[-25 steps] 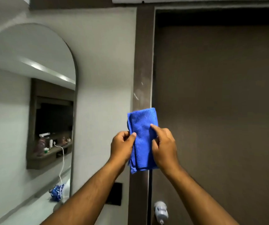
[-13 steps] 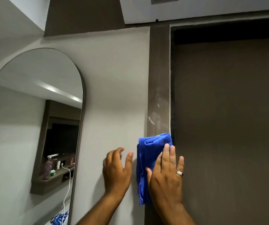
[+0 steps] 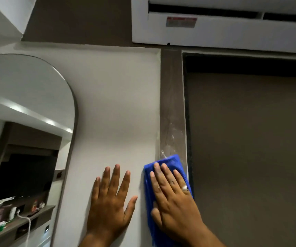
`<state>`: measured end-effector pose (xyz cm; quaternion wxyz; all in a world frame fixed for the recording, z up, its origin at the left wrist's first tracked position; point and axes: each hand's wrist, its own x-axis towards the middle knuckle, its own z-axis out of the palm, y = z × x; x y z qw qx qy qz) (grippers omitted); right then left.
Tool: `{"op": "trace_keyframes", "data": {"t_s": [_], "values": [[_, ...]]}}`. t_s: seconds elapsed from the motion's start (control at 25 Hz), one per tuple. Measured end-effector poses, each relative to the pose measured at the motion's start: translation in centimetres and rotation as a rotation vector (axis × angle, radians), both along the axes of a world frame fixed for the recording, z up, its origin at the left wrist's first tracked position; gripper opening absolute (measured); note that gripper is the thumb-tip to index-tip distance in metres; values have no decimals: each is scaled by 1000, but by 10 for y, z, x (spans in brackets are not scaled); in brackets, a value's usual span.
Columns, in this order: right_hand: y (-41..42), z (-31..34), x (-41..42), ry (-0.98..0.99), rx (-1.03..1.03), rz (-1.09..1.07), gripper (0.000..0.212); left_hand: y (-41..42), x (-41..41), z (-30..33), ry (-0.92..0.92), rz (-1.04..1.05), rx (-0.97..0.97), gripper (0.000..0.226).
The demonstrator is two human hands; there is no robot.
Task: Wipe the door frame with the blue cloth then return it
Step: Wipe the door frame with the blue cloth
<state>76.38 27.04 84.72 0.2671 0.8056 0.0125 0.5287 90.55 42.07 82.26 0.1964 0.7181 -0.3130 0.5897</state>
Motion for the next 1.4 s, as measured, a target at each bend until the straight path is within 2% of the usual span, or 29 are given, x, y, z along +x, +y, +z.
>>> {"op": "trace_keyframes", "data": {"t_s": [0.12, 0.24, 0.36, 0.52, 0.6, 0.76, 0.84, 0.92, 1.04, 1.2, 1.28, 1.4], "values": [[-2, 60, 1, -55, -79, -44, 73, 2, -4, 4, 5, 2, 9, 71], [-2, 98, 1, -166, 162, -55, 73, 5, -7, 6, 12, 11, 37, 73], [-1, 79, 4, -234, 352, -28, 74, 8, -9, 22, -3, 16, 52, 73], [3, 41, 1, -212, 261, -35, 73, 6, -11, 50, -11, 19, 34, 73], [0, 57, 0, -142, 168, -43, 71, 2, -10, 54, -12, -3, 23, 73], [-4, 129, 4, -40, -8, -70, 70, -1, -7, 61, -59, -33, 33, 73], [-3, 164, 7, -65, 62, -74, 71, -2, -8, 71, -81, -37, 26, 74], [-2, 182, 9, -167, 237, -32, 73, -5, -10, 83, -93, -40, 5, 74], [-3, 166, 13, -278, 430, 25, 74, -5, -11, 102, -99, -23, -17, 74], [-8, 118, 14, -252, 361, -2, 73, -10, -12, 121, -105, -26, -39, 75], [-10, 135, 14, -221, 309, -1, 72, -13, -11, 126, -109, -40, -60, 74], [-11, 202, 15, -222, 260, 14, 72, -14, -7, 126, -143, -50, -58, 74]]}}
